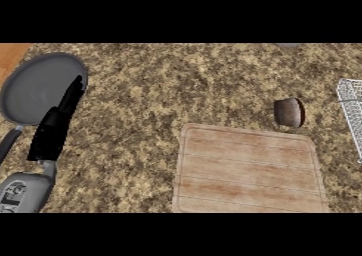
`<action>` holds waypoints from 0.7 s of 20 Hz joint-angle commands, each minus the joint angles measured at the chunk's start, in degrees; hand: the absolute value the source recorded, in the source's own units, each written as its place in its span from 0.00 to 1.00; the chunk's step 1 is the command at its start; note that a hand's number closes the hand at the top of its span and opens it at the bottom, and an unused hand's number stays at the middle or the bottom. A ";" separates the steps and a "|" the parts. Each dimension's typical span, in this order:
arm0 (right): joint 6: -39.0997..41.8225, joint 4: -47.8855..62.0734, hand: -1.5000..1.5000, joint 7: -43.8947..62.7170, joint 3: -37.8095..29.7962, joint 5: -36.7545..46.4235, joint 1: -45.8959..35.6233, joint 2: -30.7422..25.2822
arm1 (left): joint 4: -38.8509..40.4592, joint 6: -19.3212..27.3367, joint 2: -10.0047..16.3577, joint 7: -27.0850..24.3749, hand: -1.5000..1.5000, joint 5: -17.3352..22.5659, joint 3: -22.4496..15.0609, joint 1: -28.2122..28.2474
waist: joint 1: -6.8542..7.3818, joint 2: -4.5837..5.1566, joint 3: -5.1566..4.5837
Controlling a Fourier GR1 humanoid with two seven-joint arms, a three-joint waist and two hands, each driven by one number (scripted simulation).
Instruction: Pick the lemon from the cutting board and place it in the tiered basket
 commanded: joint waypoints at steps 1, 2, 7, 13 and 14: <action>1.07 6.47 1.00 16.37 1.00 9.45 -6.81 -1.64 | 0.20 -0.89 0.43 0.84 0.50 0.02 -0.05 -1.87 | 0.91 -0.27 0.00; 2.28 8.27 1.00 16.46 0.40 10.48 -7.89 -2.69 | 0.68 -0.22 -0.57 0.61 0.50 -0.39 -0.68 -1.21 | 0.37 -0.35 0.06; 1.86 13.78 1.00 16.54 -3.04 14.00 -14.54 -0.78 | 1.29 0.33 -0.79 0.88 0.50 -0.95 -0.59 -0.97 | -0.11 -0.89 0.34; -2.07 19.99 1.00 15.46 -5.40 17.90 -15.42 0.71 | 2.69 1.39 -2.32 1.32 0.50 -1.54 -0.59 -3.26 | -1.59 -0.46 0.52; -0.56 20.81 1.00 15.89 -5.04 18.99 -16.89 1.70 | 4.77 1.32 -1.71 0.61 0.50 -1.49 0.53 -4.00 | -1.96 -0.49 0.44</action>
